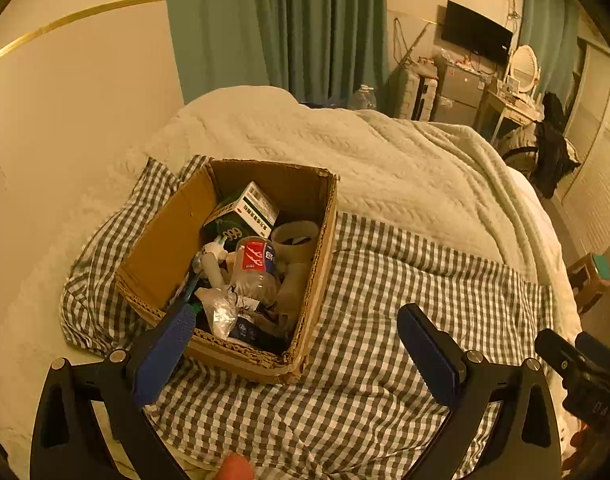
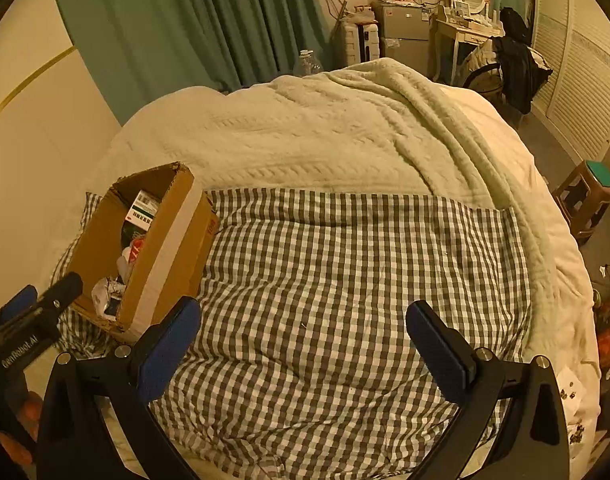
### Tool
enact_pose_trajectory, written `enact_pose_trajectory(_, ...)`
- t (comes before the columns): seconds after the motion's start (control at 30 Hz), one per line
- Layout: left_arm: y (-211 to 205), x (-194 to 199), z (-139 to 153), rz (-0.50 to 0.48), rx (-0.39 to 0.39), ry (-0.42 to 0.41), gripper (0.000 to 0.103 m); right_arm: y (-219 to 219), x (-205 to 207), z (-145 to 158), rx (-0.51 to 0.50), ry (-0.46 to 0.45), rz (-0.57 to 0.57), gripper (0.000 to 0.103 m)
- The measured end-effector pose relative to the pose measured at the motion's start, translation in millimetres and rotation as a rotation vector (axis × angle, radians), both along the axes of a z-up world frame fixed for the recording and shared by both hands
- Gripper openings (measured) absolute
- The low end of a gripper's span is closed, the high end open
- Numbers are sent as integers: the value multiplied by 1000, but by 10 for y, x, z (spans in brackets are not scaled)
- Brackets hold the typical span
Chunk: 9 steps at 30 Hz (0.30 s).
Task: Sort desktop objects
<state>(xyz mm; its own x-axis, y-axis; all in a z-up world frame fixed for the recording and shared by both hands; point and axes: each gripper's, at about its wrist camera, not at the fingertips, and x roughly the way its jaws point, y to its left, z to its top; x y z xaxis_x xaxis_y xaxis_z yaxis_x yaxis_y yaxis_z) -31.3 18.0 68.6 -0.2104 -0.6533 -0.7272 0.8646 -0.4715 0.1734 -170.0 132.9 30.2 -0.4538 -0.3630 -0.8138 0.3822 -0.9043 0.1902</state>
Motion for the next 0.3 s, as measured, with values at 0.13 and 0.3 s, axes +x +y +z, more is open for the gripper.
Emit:
enact_pose_trajectory(0.13,60,-54,-39,1,-24,-42,103,10,14,17,4,1,8,102)
enact_pose_trajectory(0.3,147,-82,-37,-33,-37,-37,103,16,29,0,10,-12,16,102)
